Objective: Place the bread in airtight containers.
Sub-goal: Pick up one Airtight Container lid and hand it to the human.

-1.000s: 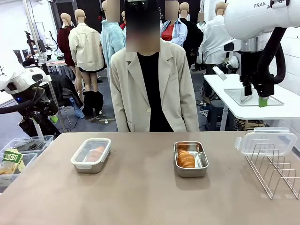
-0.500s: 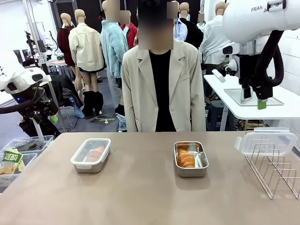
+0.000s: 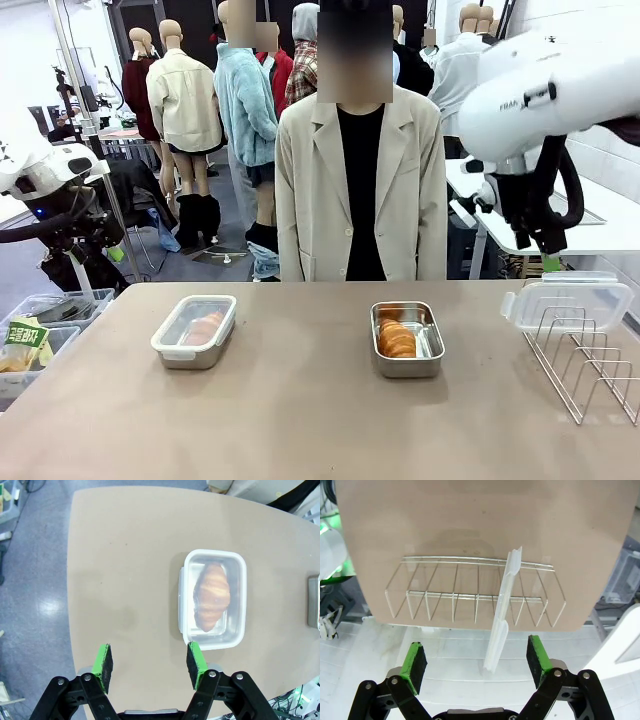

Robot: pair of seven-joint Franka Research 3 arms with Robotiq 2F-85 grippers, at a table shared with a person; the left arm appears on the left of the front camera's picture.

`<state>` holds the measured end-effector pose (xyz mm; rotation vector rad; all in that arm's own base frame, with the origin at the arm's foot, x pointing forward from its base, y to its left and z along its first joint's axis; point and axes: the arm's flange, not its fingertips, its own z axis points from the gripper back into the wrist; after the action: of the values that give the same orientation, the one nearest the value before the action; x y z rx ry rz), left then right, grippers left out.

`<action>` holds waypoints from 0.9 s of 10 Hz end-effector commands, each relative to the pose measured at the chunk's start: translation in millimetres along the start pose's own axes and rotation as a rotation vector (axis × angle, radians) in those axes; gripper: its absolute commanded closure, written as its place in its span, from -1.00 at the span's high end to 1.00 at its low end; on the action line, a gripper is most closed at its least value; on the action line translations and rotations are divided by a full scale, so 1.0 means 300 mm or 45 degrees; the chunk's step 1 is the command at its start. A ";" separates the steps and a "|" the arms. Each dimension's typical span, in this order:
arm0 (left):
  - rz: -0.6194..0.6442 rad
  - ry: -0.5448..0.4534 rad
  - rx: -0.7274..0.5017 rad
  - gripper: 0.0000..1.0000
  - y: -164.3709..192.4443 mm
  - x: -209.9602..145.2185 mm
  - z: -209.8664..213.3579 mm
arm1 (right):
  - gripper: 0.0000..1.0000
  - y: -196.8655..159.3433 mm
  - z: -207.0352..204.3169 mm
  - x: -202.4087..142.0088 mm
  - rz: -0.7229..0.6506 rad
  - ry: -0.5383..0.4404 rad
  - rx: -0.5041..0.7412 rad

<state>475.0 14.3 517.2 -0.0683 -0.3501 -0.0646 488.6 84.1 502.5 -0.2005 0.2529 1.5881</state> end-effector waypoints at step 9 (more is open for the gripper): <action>0.009 0.003 0.027 0.54 0.003 -0.001 0.008 | 1.00 -0.147 -0.227 -0.019 -0.279 0.076 -0.108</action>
<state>475.0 14.3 517.2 -0.0683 -0.3501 -0.0645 519.9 57.7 437.9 -0.2970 0.1690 1.4104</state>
